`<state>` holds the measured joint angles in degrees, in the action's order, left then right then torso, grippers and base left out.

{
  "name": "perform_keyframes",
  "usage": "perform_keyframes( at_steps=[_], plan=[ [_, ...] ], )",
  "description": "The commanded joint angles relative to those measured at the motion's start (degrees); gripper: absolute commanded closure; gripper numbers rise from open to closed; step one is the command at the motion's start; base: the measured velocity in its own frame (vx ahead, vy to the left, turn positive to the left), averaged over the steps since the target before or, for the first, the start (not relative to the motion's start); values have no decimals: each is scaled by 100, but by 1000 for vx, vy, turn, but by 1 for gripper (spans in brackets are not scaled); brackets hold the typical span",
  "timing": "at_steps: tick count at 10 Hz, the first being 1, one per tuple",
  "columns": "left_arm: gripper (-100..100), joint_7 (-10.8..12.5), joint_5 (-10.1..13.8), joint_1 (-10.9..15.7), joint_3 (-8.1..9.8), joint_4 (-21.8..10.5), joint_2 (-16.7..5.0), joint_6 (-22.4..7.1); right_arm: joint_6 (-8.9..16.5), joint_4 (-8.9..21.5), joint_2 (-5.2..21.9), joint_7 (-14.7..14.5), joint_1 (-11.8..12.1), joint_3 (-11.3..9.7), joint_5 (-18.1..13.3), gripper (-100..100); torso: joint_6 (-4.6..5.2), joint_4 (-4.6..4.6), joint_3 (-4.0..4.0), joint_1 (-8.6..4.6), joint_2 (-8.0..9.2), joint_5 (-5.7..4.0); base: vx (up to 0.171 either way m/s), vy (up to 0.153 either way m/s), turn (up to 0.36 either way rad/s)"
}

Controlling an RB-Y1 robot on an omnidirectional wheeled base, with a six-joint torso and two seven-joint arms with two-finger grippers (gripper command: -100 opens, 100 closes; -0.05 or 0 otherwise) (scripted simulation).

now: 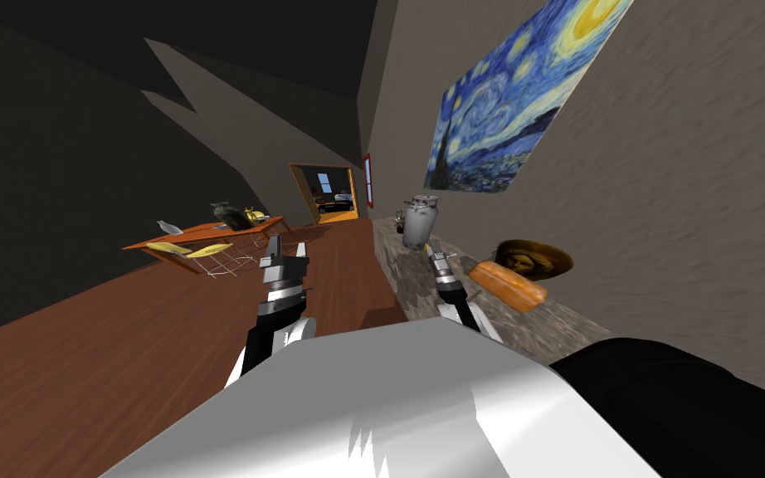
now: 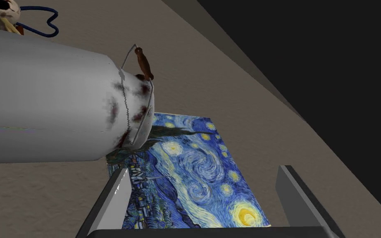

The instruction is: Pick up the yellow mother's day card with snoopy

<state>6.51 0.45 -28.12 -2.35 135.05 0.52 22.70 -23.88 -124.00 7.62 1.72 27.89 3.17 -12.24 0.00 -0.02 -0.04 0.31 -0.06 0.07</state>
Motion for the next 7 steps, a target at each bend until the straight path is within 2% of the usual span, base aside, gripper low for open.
perform_keyframes(
  at_steps=[1,7],
  plan=[
    [0,0,0,0,0,0,0,0,127,153,130,-175,3,93,-142,-100,0,0,0,0,0,0,11,79,-4],
    [0,0,0,0,0,0,0,0,564,914,619,-863,-53,521,-710,-100,1,-1,-3,2,-7,1,27,93,-12]
  ],
)
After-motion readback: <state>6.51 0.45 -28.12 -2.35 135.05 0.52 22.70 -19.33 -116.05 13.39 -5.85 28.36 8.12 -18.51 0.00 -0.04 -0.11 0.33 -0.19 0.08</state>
